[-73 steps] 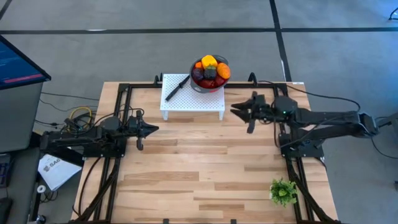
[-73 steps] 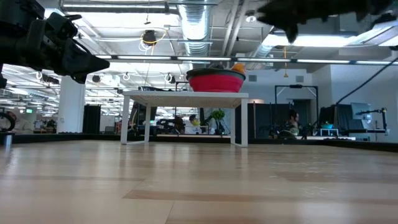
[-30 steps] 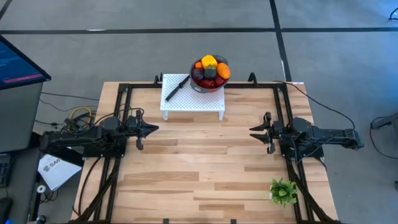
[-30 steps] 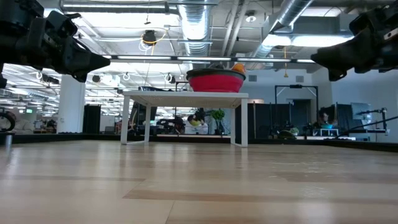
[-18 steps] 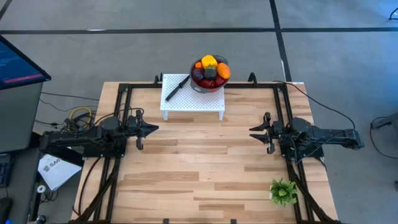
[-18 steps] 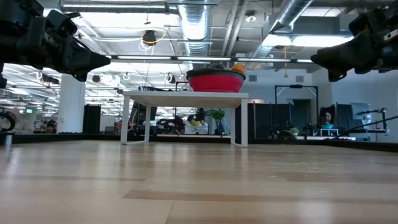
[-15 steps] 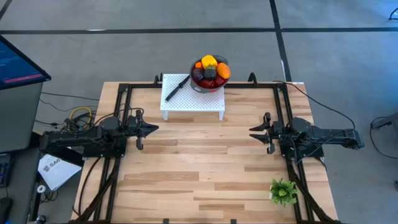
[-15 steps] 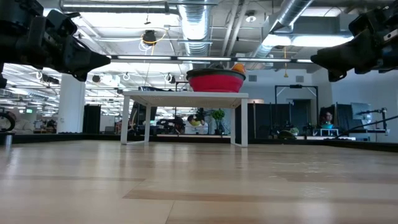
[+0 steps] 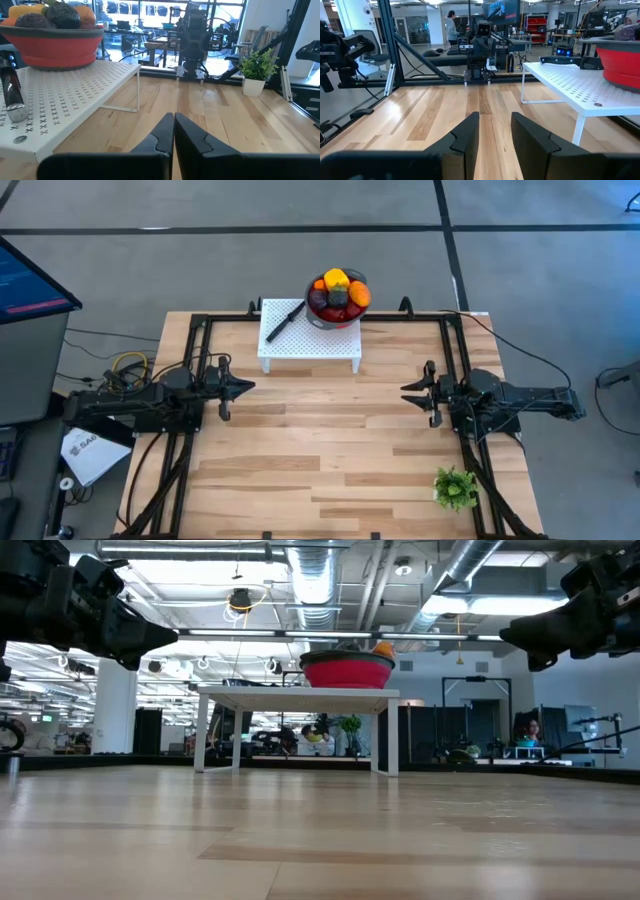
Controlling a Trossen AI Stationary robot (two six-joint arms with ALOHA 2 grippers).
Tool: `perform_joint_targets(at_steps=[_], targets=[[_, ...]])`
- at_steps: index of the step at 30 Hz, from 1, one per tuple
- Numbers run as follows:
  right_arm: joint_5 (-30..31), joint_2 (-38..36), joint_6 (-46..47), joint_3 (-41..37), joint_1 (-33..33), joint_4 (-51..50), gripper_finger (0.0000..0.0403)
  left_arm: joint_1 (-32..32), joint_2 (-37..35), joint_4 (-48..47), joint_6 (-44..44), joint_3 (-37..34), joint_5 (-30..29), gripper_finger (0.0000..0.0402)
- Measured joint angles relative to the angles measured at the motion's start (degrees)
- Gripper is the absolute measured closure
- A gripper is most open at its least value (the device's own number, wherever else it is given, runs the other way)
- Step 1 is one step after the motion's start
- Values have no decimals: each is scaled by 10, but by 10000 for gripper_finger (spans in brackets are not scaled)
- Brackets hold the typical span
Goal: Pick & Place Fruit
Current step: Return to Home Position
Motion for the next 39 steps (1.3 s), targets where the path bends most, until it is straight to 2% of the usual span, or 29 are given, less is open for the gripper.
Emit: perform_joint_targets(at_steps=[7, 13, 18, 22, 27, 35, 39], targets=[[0, 0, 0, 0, 0, 0, 295, 0, -1, 0, 0, 0, 0, 394], [0, 0, 0, 0, 0, 0, 295, 0, -42, -12, -46, 0, 0, 394], [0, 0, 0, 0, 0, 0, 295, 0, -78, -46, -47, 0, 2, 394], [0, 0, 0, 0, 0, 0, 295, -2, -79, -50, -37, 0, 31, 394], [0, 0, 0, 0, 0, 0, 295, -3, -79, -51, -36, 0, 34, 394], [0, 0, 0, 0, 0, 0, 295, -61, -79, -53, -17, 0, 36, 394], [0, 0, 0, 0, 0, 0, 295, -69, -79, -54, -10, 0, 36, 394]])
